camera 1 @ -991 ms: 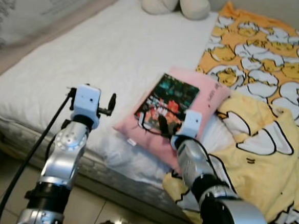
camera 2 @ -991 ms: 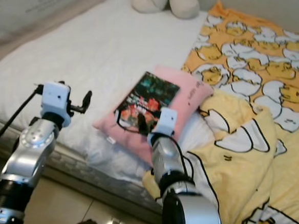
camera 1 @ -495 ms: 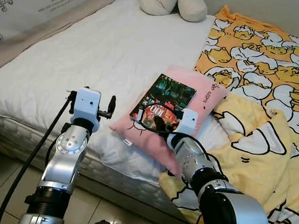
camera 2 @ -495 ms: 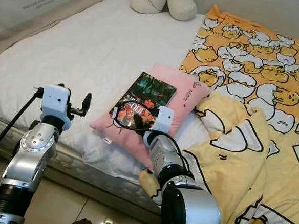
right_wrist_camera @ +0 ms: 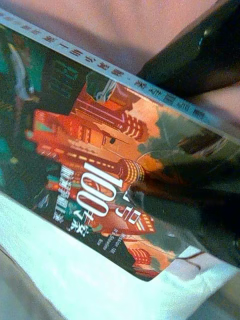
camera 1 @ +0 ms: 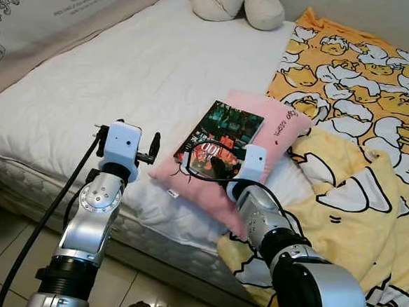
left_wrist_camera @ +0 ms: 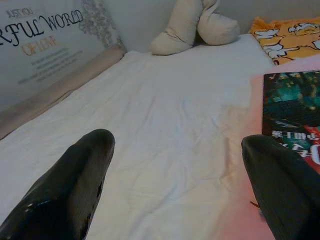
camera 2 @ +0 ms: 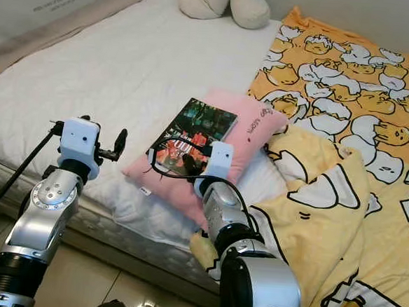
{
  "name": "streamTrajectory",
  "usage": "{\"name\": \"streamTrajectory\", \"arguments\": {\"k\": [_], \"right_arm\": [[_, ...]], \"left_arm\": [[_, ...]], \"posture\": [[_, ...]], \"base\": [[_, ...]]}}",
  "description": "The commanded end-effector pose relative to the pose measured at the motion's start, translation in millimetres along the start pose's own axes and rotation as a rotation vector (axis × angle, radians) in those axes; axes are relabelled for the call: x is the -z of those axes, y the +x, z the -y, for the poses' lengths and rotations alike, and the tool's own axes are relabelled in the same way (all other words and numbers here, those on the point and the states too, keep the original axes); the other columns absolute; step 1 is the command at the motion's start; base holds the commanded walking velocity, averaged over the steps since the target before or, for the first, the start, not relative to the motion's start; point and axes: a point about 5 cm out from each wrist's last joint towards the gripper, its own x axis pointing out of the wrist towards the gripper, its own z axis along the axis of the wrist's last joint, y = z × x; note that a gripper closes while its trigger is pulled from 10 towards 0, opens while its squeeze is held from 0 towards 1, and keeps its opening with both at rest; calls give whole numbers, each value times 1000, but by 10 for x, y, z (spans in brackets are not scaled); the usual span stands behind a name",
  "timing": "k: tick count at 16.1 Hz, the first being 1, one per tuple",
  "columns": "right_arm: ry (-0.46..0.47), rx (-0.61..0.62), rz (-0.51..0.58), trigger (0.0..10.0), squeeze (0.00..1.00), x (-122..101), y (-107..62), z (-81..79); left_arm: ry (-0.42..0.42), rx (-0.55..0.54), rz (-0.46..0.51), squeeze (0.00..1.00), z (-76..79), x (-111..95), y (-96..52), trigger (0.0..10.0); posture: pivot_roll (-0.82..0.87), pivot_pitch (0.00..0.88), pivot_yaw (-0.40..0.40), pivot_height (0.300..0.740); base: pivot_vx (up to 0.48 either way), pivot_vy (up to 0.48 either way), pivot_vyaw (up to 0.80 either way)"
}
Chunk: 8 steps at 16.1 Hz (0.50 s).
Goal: Clean up the room
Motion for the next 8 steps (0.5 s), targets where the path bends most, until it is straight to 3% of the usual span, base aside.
{"name": "streamTrajectory", "arguments": {"k": [1, 3, 5, 8], "right_arm": [[-93, -7, 14, 0, 0, 22, 5, -96], [-127, 28, 71, 0, 0, -46, 3, -77], [-276, 49, 158, 0, 0, -136, -7, -104], [-429, 85, 203, 0, 0, -63, -71, -68]], "left_arm": [[3, 16, 20, 0, 55, -48, 14, 10000], [3, 22, 20, 0, 69, -45, 18, 10000], [7, 28, 21, 0, 81, -43, 27, 10000], [13, 39, 26, 0, 109, -49, 43, 10000]], "posture": [[301, 46, -30, 740], [298, 48, -27, 740], [288, 49, -23, 740], [275, 48, -19, 740]], "base": [[0, 0, 0], [0, 0, 0], [0, 0, 0], [0, 0, 0]]}}
